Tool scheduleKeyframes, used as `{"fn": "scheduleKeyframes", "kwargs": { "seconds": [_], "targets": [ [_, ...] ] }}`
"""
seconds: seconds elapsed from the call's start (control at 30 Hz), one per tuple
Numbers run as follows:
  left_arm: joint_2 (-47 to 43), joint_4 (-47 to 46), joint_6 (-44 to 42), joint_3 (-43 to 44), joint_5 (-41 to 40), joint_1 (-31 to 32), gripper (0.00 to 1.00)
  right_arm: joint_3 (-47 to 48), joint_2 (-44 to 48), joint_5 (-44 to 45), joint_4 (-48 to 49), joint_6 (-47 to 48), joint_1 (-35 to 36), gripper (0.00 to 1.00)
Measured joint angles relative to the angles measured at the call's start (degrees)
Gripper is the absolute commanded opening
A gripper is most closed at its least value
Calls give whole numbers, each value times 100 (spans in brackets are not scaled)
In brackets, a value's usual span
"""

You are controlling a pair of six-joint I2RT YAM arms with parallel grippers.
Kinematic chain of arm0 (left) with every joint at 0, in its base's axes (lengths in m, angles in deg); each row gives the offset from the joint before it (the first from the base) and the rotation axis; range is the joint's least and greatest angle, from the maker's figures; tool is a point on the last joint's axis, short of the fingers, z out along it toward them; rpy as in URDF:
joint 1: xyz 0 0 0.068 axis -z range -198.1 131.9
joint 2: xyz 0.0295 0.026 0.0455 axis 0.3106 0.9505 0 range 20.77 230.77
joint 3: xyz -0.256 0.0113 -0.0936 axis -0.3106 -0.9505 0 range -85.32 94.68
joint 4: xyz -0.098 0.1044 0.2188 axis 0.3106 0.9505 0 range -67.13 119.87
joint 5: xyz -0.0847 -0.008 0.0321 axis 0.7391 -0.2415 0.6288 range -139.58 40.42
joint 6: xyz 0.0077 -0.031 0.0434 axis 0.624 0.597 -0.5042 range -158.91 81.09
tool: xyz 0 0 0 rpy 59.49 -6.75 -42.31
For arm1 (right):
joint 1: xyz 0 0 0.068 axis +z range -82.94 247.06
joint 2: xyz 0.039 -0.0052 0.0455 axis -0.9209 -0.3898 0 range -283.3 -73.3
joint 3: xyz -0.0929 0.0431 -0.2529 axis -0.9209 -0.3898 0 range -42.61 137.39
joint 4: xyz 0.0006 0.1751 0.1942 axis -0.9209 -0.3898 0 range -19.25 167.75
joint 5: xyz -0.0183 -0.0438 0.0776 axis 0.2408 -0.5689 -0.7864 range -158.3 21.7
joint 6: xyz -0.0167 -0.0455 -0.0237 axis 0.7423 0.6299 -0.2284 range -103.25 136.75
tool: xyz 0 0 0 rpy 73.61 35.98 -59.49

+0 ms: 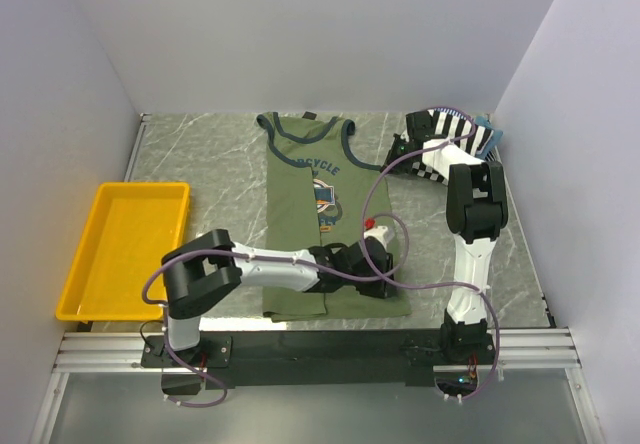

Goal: Fold and stack the tank tops
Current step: Fold the tank top

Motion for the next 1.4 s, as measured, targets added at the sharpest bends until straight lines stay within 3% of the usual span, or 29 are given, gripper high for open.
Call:
{"fn": "scheduleKeyframes", "kwargs": {
  "seconds": [0.23,0.43,0.97,1.2,1.4],
  "targets": [
    [243,-83,-107,81,-92,299,42,0,2,-109,2,-4,0,0],
    [542,42,-433,562,-627,564,46,-2,2,-146,2,-2,0,0],
    [1574,1246,-1257,2048,-2312,1134,45,-2,2,-236,2,-2,0,0],
    [1788,1491,-1381,2293,-2686,1307,39,-2,2,-240,2,-4,0,0],
    [1827,1641,-1438,2363,-2852,1379,19,-2,2,-247,4,-4,0,0]
  ]
}}
